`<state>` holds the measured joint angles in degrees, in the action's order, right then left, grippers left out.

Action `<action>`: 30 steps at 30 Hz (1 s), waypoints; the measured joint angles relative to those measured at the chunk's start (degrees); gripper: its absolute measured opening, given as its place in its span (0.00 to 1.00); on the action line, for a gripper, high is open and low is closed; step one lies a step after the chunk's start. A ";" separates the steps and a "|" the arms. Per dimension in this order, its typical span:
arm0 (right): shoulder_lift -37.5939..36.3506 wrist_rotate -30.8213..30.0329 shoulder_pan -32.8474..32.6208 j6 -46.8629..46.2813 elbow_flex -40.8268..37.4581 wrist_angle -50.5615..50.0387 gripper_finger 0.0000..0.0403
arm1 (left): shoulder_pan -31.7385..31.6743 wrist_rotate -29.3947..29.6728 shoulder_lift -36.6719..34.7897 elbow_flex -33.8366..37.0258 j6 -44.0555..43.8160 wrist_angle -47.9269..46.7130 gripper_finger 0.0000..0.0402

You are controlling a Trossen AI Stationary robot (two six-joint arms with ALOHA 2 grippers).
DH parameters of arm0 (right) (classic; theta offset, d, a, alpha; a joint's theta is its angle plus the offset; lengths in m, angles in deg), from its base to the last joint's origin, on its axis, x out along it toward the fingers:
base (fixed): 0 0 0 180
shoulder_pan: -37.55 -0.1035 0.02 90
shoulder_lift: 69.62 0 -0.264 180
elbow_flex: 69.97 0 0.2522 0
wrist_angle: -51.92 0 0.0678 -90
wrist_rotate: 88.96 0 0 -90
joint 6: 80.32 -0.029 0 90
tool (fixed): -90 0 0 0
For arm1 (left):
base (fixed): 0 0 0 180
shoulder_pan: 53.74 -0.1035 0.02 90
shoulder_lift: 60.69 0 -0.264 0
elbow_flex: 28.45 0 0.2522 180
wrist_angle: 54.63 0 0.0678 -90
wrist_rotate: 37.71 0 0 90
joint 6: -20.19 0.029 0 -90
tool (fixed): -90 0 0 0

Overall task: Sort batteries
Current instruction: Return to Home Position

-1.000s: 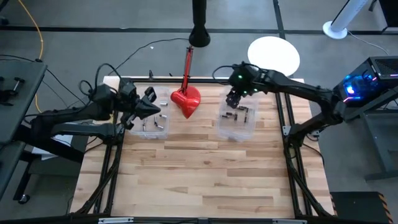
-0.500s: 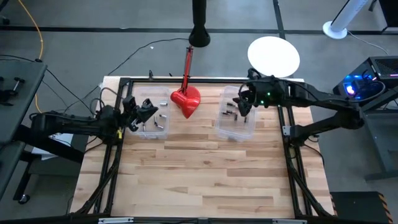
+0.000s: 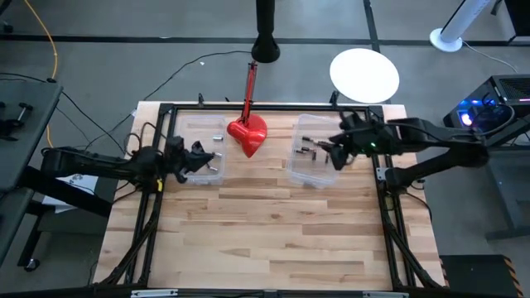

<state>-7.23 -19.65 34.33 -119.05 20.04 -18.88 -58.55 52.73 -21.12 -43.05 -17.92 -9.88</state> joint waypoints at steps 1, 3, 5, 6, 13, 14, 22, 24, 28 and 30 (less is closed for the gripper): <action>-1.08 -1.54 -1.31 -1.16 -0.45 -0.58 0.47 | 0.01 0.43 0.00 -0.29 0.75 -2.68 0.00; -3.28 -4.36 -3.96 -3.48 -1.92 -0.99 0.47 | -0.01 0.71 0.04 -1.48 2.34 -6.64 0.00; -5.57 -6.32 -6.49 -6.07 -4.29 -0.49 0.47 | 0.01 0.66 0.01 -3.22 4.42 -8.31 0.00; -6.60 -6.88 -7.53 -7.24 -5.71 -0.12 0.47 | 0.13 0.39 -0.04 -4.11 5.96 -9.24 0.00; -12.89 -5.25 -10.04 -10.73 -20.77 15.05 0.47 | 2.61 -3.51 0.00 -11.87 16.88 -27.95 0.00; -13.70 -4.45 -10.04 -10.65 -23.11 18.55 0.47 | 3.30 -3.57 0.06 -13.36 17.81 -33.74 0.00; -18.83 -4.69 -10.02 -12.00 -32.28 29.03 0.47 | 7.67 7.51 -0.52 -16.43 17.50 -40.20 0.00; -19.83 -5.69 -10.00 -12.08 -32.14 29.10 0.47 | 8.69 9.81 -0.50 -16.43 18.92 -38.37 0.00; -21.25 -7.74 -9.93 -11.50 -30.46 29.07 0.47 | 10.32 10.63 -0.52 -15.97 20.75 -36.27 0.00; -21.72 -8.90 -9.93 -11.12 -29.28 29.10 0.47 | 10.93 10.61 -0.71 -13.52 20.77 -32.02 0.00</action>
<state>-28.96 -28.54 24.40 -130.16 -9.24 10.22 -47.62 63.34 -21.83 -56.57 2.85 -41.90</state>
